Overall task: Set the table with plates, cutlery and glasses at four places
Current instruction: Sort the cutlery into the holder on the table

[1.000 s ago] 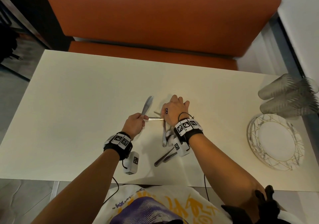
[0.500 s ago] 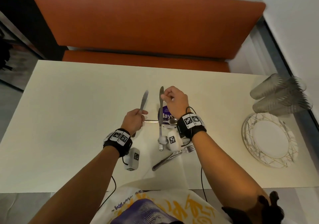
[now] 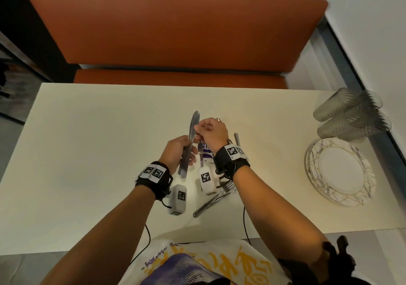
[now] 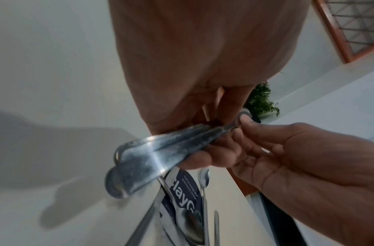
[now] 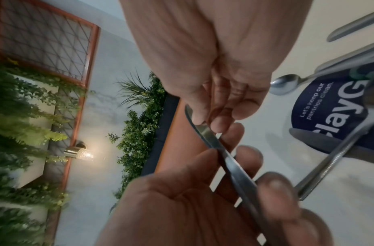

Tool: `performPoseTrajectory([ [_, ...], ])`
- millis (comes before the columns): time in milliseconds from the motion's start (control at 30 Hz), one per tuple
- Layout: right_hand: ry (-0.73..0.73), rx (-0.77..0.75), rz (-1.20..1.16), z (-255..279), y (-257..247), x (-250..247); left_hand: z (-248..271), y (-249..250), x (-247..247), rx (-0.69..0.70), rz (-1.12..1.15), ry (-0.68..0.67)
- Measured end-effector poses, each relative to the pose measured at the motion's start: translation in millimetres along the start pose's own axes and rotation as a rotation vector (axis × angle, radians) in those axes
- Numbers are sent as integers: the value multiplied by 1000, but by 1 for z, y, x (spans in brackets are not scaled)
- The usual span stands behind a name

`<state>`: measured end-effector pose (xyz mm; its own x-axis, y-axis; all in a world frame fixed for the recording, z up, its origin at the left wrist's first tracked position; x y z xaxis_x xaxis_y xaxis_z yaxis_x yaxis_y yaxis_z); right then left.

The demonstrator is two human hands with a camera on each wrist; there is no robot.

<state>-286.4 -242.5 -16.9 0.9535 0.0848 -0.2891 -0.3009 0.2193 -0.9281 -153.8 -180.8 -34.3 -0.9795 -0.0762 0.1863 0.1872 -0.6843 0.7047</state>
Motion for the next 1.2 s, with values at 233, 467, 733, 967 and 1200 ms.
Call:
performPoseTrajectory([
  [233, -7, -76, 154, -4, -1, -9, 1, 0, -3, -62, 112, -67],
  [467, -150, -267, 255, -6, -11, -15, -5, -8, -9, -124, 104, -81],
  [733, -182, -256, 200, -13, -3, -15, -7, -12, -10, -181, 78, -36],
  [967, -174, -162, 226, -27, 12, -16, -17, -15, -16, -237, 17, 55],
  [1200, -298, 69, 761, -34, 54, -8, -20, -20, -30, -253, 37, 123],
])
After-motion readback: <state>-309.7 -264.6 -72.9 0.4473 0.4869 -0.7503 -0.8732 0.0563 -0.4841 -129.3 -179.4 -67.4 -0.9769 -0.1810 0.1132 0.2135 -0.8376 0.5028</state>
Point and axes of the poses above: each hand's wrist, its own z-axis away from the middle knuckle, its own x-axis out of the palm, y = z × x, the point moved 2 cm from there along -z, towards the middle knuckle, and after that the axes turned 7 degrees about -x, right-handed, at the moved point
